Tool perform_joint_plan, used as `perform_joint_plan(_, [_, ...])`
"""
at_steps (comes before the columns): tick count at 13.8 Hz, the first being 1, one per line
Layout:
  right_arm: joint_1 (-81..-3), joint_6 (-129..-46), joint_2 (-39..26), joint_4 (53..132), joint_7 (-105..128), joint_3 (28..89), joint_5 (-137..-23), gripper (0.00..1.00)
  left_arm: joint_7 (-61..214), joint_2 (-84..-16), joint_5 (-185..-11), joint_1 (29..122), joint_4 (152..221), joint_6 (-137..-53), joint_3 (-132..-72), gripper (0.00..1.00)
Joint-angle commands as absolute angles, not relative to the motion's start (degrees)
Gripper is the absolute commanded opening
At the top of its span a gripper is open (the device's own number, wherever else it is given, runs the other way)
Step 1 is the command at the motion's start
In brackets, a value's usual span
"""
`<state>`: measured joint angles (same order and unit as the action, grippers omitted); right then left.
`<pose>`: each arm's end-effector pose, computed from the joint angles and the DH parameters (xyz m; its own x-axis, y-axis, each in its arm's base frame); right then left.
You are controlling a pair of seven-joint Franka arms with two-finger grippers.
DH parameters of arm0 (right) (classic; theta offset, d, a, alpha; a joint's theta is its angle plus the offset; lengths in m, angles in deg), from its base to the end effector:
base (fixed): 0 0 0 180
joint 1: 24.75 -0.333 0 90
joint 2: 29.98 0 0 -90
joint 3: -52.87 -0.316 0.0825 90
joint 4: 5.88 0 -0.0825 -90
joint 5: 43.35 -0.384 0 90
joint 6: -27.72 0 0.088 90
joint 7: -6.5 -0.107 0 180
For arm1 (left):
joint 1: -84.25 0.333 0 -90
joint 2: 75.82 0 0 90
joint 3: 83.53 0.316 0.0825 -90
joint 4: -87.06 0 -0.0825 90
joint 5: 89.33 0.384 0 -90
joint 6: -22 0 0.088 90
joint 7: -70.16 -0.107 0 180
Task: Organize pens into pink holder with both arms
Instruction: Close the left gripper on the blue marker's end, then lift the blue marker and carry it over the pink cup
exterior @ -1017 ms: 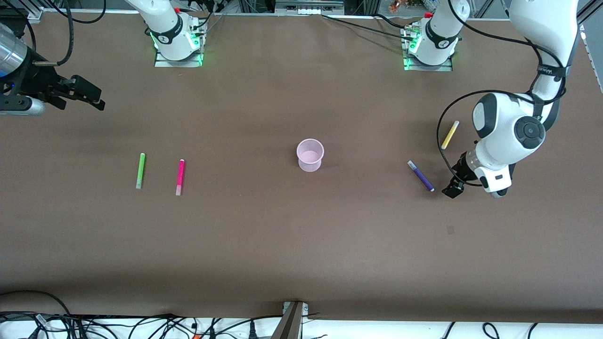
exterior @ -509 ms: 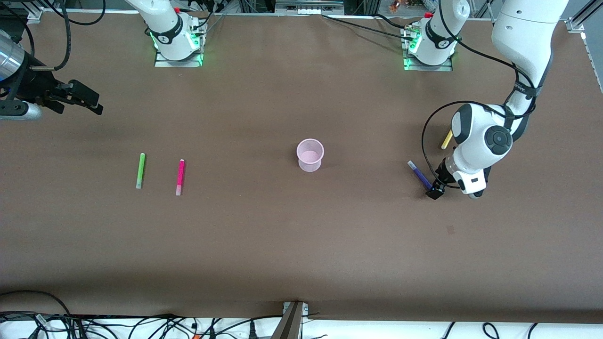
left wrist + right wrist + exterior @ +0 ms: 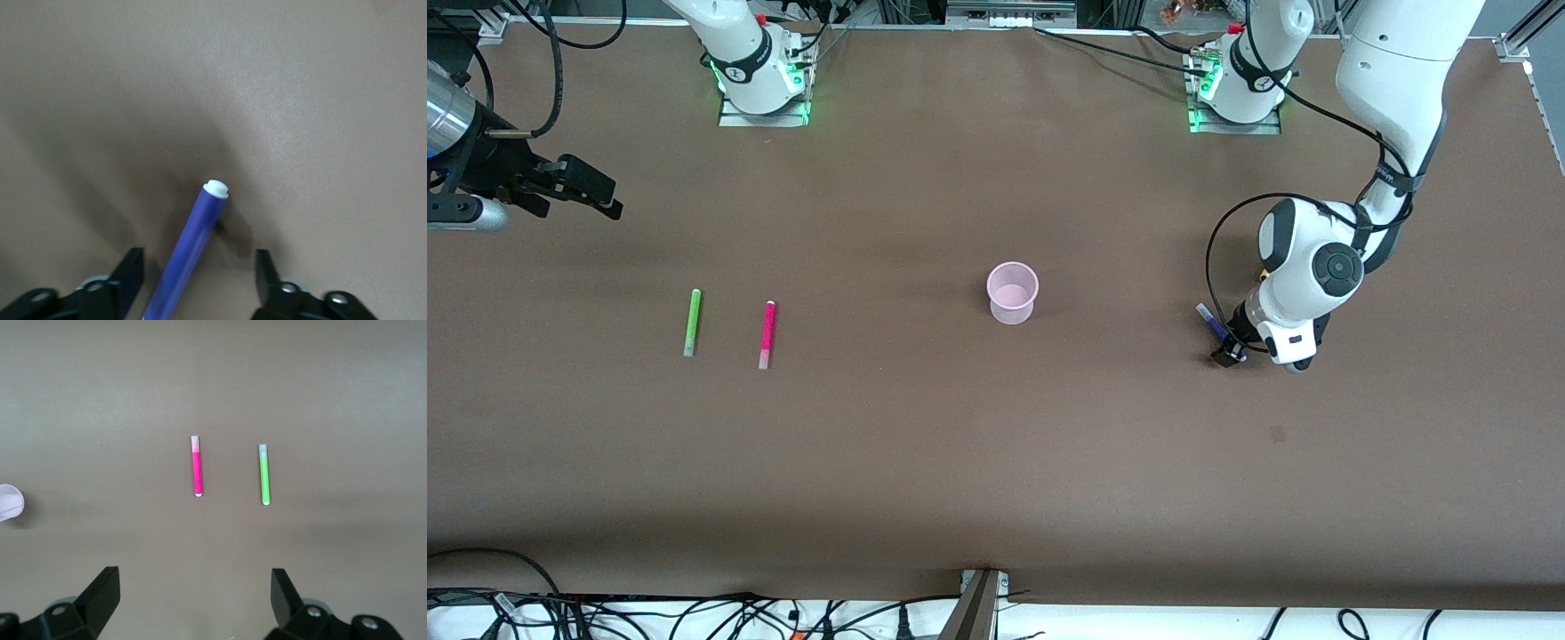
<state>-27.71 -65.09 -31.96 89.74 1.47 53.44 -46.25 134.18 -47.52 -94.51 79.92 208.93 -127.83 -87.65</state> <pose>0.5458 0.0279 0.6015 0.9986 -0.0484 -0.0190 -0.0493 -0.9976 -0.0494 0.5665 -0.0827 0.1731 0.4912 0.8678 -0.0750 0.8709 -0.4907 0.0262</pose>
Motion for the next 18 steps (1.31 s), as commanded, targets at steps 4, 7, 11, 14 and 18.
perform_joint_plan(4, [-27.1, -64.7, -31.5, 88.5, 1.0, 53.0, -46.2, 1.00, 133.5, -48.1, -94.6, 79.9, 209.1, -128.6, -87.4, 0.00])
perform_joint_plan(7, [-27.1, -64.7, -31.5, 88.5, 1.0, 53.0, -46.2, 1.00, 133.8, -49.7, -94.6, 79.9, 208.7, -128.0, -87.4, 0.00])
perform_joint_plan(11, [-27.1, -64.7, -31.5, 88.5, 1.0, 53.0, -46.2, 1.00, 134.1, -58.1, -94.6, 79.8, 207.5, -121.8, -87.7, 0.00])
perform_joint_plan(14, [-27.1, -64.7, -31.5, 88.5, 1.0, 53.0, -46.2, 1.00, 137.6, -62.4, -94.3, 76.8, 202.4, -113.1, -87.8, 0.00])
perform_joint_plan(18, [-27.1, -64.7, -31.5, 88.5, 1.1, 53.1, -46.2, 1.00, 152.8, -61.0, -85.5, 69.1, 190.4, -102.0, -88.0, 0.00])
